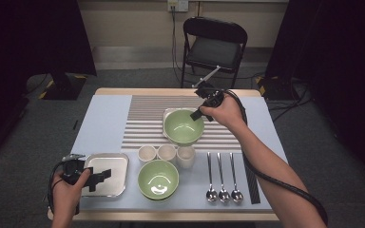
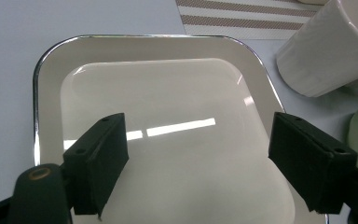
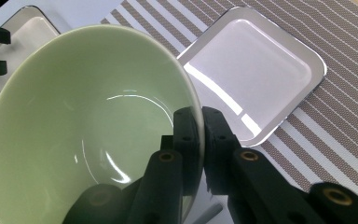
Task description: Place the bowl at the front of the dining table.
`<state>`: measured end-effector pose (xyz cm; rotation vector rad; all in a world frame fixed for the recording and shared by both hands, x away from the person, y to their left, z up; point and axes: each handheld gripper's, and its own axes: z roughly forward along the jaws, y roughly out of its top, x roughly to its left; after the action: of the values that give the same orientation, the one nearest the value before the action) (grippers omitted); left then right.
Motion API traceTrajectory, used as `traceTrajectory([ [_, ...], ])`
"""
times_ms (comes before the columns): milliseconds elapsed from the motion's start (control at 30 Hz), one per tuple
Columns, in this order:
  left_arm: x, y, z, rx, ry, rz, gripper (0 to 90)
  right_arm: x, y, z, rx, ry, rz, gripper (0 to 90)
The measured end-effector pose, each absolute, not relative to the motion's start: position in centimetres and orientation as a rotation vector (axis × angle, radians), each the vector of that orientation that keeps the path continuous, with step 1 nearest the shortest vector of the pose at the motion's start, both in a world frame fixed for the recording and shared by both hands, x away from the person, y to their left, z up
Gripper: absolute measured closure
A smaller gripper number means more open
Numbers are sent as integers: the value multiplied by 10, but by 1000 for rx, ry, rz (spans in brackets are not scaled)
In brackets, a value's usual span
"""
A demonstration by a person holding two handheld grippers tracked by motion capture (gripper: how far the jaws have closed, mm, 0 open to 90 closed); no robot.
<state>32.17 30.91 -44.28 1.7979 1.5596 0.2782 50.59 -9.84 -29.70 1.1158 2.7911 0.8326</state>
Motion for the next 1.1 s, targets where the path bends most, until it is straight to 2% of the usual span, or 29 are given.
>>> traceTrajectory([
  [1100,322,311,-443,1792,1563,281,193,526,-91,-305,1158,2764,835,856],
])
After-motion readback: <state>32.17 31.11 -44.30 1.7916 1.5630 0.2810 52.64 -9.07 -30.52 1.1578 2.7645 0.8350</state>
